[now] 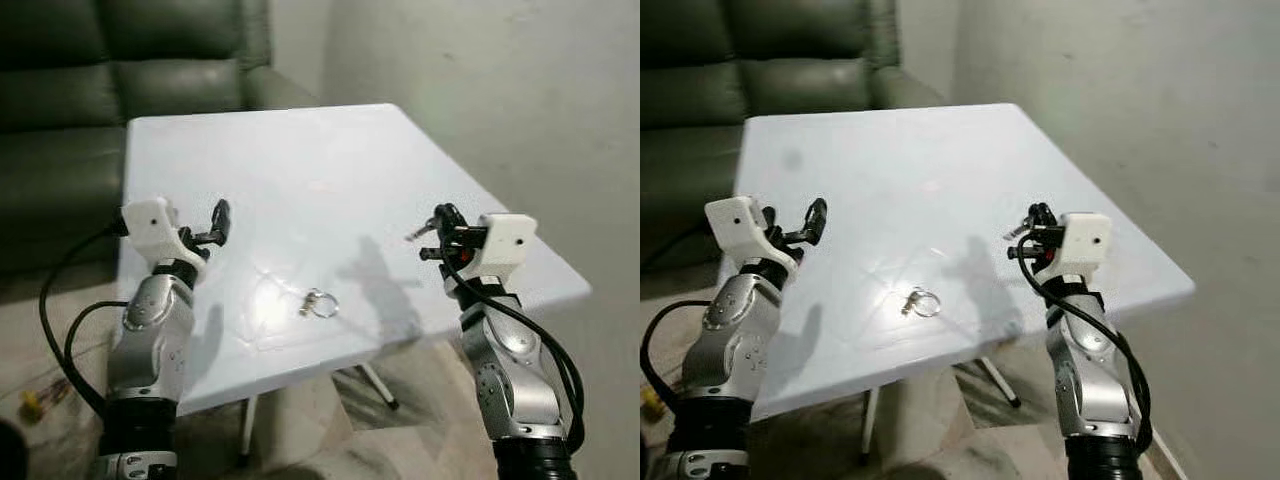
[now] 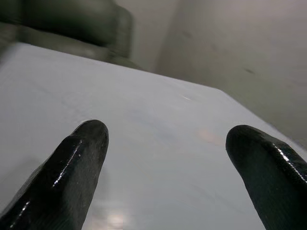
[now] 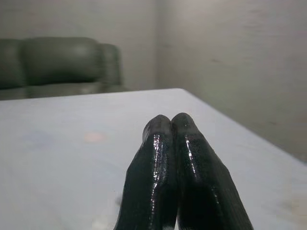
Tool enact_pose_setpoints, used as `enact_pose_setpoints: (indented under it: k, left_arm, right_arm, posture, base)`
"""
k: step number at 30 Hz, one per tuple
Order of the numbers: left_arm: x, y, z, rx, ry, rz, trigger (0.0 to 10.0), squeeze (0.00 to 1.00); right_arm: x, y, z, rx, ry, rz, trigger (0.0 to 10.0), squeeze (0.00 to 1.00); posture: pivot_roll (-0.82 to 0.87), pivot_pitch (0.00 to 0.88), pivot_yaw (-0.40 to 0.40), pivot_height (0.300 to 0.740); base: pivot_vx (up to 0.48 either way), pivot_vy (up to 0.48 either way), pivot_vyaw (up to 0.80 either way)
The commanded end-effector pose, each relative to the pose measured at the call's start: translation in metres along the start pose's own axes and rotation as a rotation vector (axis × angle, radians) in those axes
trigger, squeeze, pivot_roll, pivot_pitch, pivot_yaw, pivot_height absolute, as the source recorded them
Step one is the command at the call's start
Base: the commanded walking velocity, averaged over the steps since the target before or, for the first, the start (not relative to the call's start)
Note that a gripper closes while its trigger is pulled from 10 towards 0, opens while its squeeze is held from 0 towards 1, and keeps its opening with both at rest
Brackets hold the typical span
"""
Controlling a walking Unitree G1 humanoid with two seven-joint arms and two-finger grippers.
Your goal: Hang keys on a hook
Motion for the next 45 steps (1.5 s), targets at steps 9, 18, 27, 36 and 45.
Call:
enact_pose_setpoints:
  k: [9,18,27,36,45]
  left_arm:
    - [-0.0051,0.0024,-0.0102,0.038,-0.032,-0.006,10.0,0.00]
    - [-0.0091,0.0024,-0.0049,0.003,-0.069,-0.039,10.0,0.00]
    - [-0.0070,0.0022,-0.0090,0.029,-0.033,-0.012,10.0,0.00]
    - [-0.0071,0.0033,-0.0107,0.042,-0.019,-0.001,10.0,0.00]
    - [-0.0074,0.0031,-0.0130,0.062,-0.020,-0.006,10.0,0.00]
  right_arm:
    - [-0.0061,0.0039,0.0009,0.013,0.029,-0.026,10.0,0.00]
    - [-0.0054,0.0054,-0.0013,0.024,0.035,-0.026,10.0,0.00]
    - [-0.0049,0.0078,-0.0035,0.034,0.034,-0.024,10.0,0.00]
    - [-0.0061,0.0076,-0.0029,0.039,0.038,-0.025,10.0,0.00]
    - [-0.0068,0.0087,-0.0030,0.046,0.039,-0.028,10.0,0.00]
  posture:
    - [-0.05,0.000,-0.085,0.740]
    - [-0.05,0.000,-0.078,0.740]
    - [-0.05,0.000,-0.079,0.740]
    - [-0.05,0.000,-0.082,0.740]
    - [-0.05,0.000,-0.082,0.740]
  base:
    - [0.000,0.000,-0.72]
    - [0.000,-0.155,-0.72]
    - [0.000,0.000,-0.71]
    - [0.000,0.000,-0.72]
    - [0.000,0.000,-0.71]
Point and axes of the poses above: a point about 5 cm out from each wrist's last joint towards the gripper, its own y axis pointing back from the gripper into the wrist, its own z axis along the axis of the wrist's last joint, x = y × z, the point moved 2 cm from there along -y, pointing out of the wrist towards the gripper, and after that the axes turned 2 degrees about y, right-handed, at the moved point
